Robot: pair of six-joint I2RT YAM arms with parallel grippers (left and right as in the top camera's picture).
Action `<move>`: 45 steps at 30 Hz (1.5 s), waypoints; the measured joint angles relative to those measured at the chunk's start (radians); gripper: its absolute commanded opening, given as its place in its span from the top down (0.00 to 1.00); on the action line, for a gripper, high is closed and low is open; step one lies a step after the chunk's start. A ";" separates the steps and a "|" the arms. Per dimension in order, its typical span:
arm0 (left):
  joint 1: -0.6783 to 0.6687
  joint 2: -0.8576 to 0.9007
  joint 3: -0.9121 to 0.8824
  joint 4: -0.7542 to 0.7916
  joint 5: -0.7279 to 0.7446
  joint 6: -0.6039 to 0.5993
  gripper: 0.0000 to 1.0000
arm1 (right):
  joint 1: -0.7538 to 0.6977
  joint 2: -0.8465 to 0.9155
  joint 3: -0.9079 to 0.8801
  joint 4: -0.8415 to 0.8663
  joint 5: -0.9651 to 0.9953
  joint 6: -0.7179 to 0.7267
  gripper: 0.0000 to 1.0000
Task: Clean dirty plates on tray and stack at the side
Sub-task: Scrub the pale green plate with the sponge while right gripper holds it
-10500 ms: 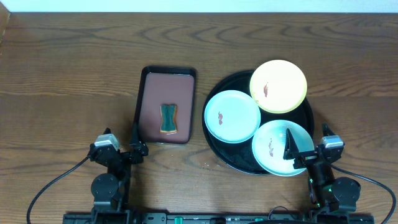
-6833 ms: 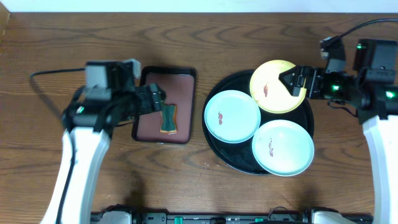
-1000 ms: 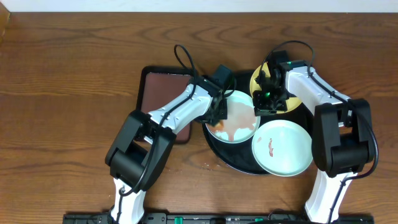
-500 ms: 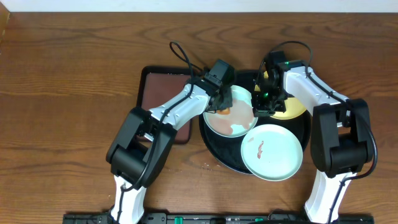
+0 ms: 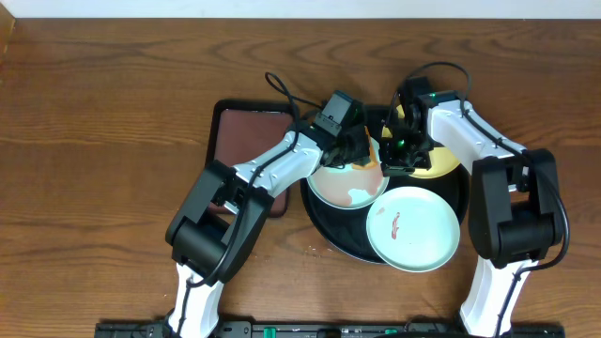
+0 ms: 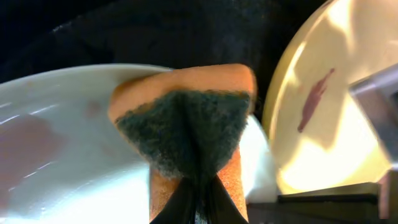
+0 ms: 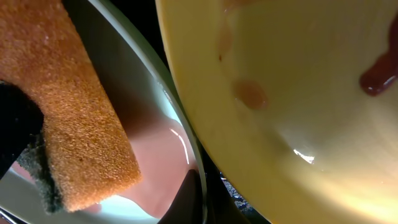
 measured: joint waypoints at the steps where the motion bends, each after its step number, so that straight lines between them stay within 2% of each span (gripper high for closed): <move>1: 0.001 0.000 0.000 -0.023 -0.008 0.018 0.92 | 0.000 0.000 0.000 0.000 0.000 0.000 0.99; 10: -0.001 -0.007 0.027 -0.261 -0.130 0.202 0.93 | 0.007 0.000 0.000 0.000 -0.004 -0.001 0.99; 17: -0.006 -0.023 0.045 -0.451 -0.421 0.259 0.93 | 0.008 0.000 0.000 -0.002 -0.006 -0.001 0.99; 23: -0.025 -0.013 0.090 -0.577 -0.524 0.285 0.92 | 0.023 0.000 0.000 -0.012 -0.037 -0.001 0.99; 28: -0.011 -0.006 0.136 -0.622 -0.446 0.285 0.92 | 0.024 0.000 0.000 -0.018 -0.034 0.000 0.99; 37: 0.005 -0.001 0.119 -0.351 -0.236 0.216 0.92 | 0.018 0.000 0.000 -0.023 -0.018 0.004 0.99; 42: 0.008 0.016 0.117 -0.327 -0.101 0.175 0.92 | 0.018 0.000 0.000 -0.023 -0.016 0.007 0.99; 45: 0.008 0.021 0.117 -0.366 -0.016 0.159 0.92 | 0.018 0.000 0.000 -0.023 -0.014 0.007 0.99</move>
